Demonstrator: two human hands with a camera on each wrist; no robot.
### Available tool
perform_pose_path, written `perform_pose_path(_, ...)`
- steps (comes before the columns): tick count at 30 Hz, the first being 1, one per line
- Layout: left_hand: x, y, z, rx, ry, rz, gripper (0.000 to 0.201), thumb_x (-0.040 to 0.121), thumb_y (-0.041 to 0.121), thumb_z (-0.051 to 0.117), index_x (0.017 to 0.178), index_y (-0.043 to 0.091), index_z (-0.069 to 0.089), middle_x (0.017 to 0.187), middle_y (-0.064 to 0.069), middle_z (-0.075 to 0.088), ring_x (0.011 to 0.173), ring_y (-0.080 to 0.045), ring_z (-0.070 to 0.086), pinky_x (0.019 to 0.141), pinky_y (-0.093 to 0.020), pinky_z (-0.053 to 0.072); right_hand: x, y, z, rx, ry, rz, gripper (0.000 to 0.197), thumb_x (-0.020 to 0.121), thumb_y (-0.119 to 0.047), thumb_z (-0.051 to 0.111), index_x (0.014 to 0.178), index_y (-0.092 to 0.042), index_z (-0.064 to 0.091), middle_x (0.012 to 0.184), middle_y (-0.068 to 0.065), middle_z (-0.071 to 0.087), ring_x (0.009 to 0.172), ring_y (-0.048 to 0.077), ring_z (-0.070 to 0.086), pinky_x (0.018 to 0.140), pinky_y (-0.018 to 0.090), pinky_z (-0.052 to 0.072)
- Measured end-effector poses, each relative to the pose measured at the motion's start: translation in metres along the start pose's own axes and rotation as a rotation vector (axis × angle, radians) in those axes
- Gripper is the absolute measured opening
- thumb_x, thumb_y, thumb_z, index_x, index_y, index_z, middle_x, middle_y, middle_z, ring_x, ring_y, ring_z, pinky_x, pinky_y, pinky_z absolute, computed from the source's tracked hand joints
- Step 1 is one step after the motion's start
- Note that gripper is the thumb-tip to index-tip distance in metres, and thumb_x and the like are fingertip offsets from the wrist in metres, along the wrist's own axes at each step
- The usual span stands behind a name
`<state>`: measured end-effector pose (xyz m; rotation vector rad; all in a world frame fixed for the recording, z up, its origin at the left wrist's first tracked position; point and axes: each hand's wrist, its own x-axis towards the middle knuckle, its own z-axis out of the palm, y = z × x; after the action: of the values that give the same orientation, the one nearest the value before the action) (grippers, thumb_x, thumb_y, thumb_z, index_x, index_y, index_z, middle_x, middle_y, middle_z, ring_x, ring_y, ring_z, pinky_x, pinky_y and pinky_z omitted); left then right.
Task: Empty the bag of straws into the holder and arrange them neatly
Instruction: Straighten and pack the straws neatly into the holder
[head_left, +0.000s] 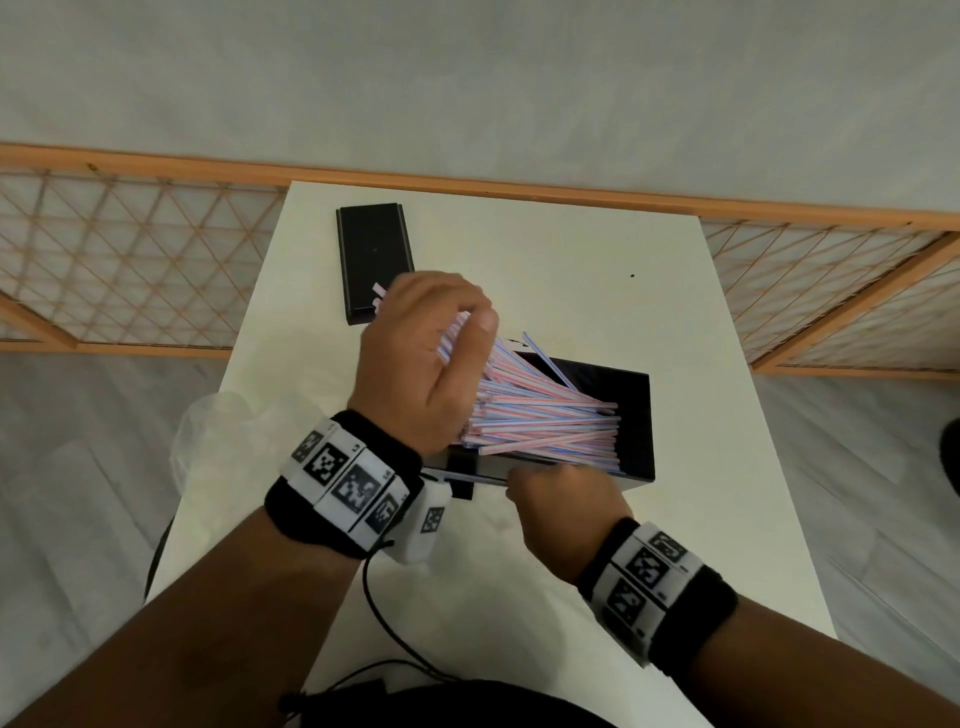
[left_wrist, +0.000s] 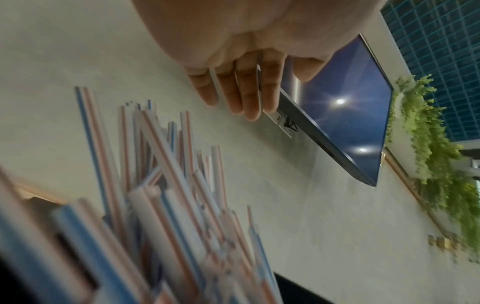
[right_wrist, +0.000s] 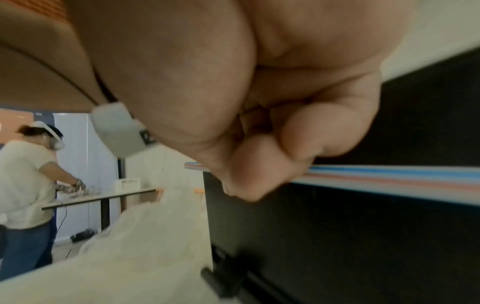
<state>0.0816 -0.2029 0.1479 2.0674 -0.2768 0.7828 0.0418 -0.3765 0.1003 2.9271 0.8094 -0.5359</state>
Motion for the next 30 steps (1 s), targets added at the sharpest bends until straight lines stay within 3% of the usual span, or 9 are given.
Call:
perform_pose_path(1,0.002,-0.001,-0.002,-0.006,0.030,-0.013,0.032,0.099,0.019,0.048,0.094,-0.002,0.071,0.098,-0.008,0.070,0.098,-0.026,0.064,0.090,-0.036,0.049,-0.003,0.004,-0.002,0.014,0.025,0.026,0.031,0.054,-0.020,0.086,0.062,-0.019,0.056,0.046,0.002,0.055,0.035,0.028,0.054,0.039,0.025,0.025)
perform_pose_path(3,0.005,-0.001,-0.005,-0.031,0.087,-0.039,0.034,0.101,0.020,0.045,0.096,-0.003,0.070,0.100,-0.004,0.068,0.100,-0.027,0.063,0.091,-0.034,0.049,-0.007,0.009,-0.011,0.030,0.159,0.068,0.036,0.051,-0.019,0.086,0.060,-0.019,0.052,0.042,0.001,0.051,0.031,0.028,0.049,0.039,0.022,0.021)
perform_pose_path(8,0.007,-0.005,-0.009,-0.088,0.150,-0.116,0.038,0.103,0.020,0.040,0.099,-0.004,0.069,0.101,-0.002,0.066,0.102,-0.026,0.064,0.091,-0.026,0.047,-0.009,0.020,-0.047,0.180,0.551,0.066,0.019,0.081,-0.026,0.064,0.070,-0.018,0.051,0.052,0.001,0.057,0.042,0.034,0.053,0.041,0.027,0.032)
perform_pose_path(13,-0.001,-0.011,-0.005,-0.049,0.087,-0.137,0.037,0.102,0.025,0.044,0.110,-0.001,0.069,0.115,0.001,0.064,0.116,-0.019,0.060,0.102,-0.025,0.044,0.012,0.037,-0.038,0.192,0.252,0.136,0.028,0.094,-0.046,0.050,0.100,-0.019,0.057,0.094,0.003,0.067,0.085,0.034,0.063,0.064,0.036,0.049)
perform_pose_path(18,-0.009,-0.025,-0.013,-0.024,0.194,-0.325,0.042,0.098,0.031,0.051,0.131,0.005,0.054,0.131,-0.002,0.057,0.125,-0.015,0.053,0.105,-0.016,0.036,0.016,0.043,-0.012,0.329,0.335,0.094,0.079,0.072,-0.081,0.046,0.123,-0.020,0.052,0.110,0.002,0.052,0.098,0.027,0.052,0.087,0.043,0.050)
perform_pose_path(21,-0.013,-0.034,-0.017,-0.144,0.277,-0.726,0.040,0.088,0.051,0.055,0.115,0.021,0.053,0.115,0.007,0.057,0.111,-0.012,0.055,0.106,-0.032,0.042,0.023,0.047,-0.006,0.353,0.325,0.063,0.094,0.067,-0.086,0.046,0.132,-0.018,0.045,0.130,0.002,0.049,0.117,0.026,0.046,0.100,0.048,0.044)
perform_pose_path(24,-0.013,-0.033,-0.014,-0.343,0.202,-1.082,0.037,0.090,0.061,0.056,0.085,0.024,0.054,0.092,0.001,0.057,0.092,-0.020,0.055,0.093,-0.043,0.045,0.033,0.048,-0.004,0.376,0.252,0.048,0.109,0.062,-0.092,0.046,0.141,-0.017,0.036,0.137,0.000,0.046,0.125,0.024,0.042,0.106,0.046,0.041)
perform_pose_path(27,-0.023,-0.030,-0.004,-0.327,0.003,-1.163,0.079,0.062,0.097,0.046,0.085,0.023,0.059,0.096,-0.006,0.067,0.094,-0.032,0.064,0.090,-0.047,0.048,0.040,0.046,-0.004,0.369,0.232,0.088,0.106,0.060,-0.092,0.043,0.139,-0.021,0.037,0.130,-0.002,0.047,0.118,0.023,0.045,0.102,0.046,0.043)
perform_pose_path(30,-0.035,-0.029,0.004,-0.337,-0.027,-1.093,0.073,0.052,0.102,0.049,0.082,0.039,0.071,0.093,0.005,0.077,0.093,-0.025,0.072,0.094,-0.053,0.054,0.047,0.038,-0.003,0.386,0.225,0.078,0.096,0.063,-0.091,0.040,0.132,-0.024,0.043,0.120,-0.003,0.048,0.110,0.022,0.047,0.098,0.047,0.044)
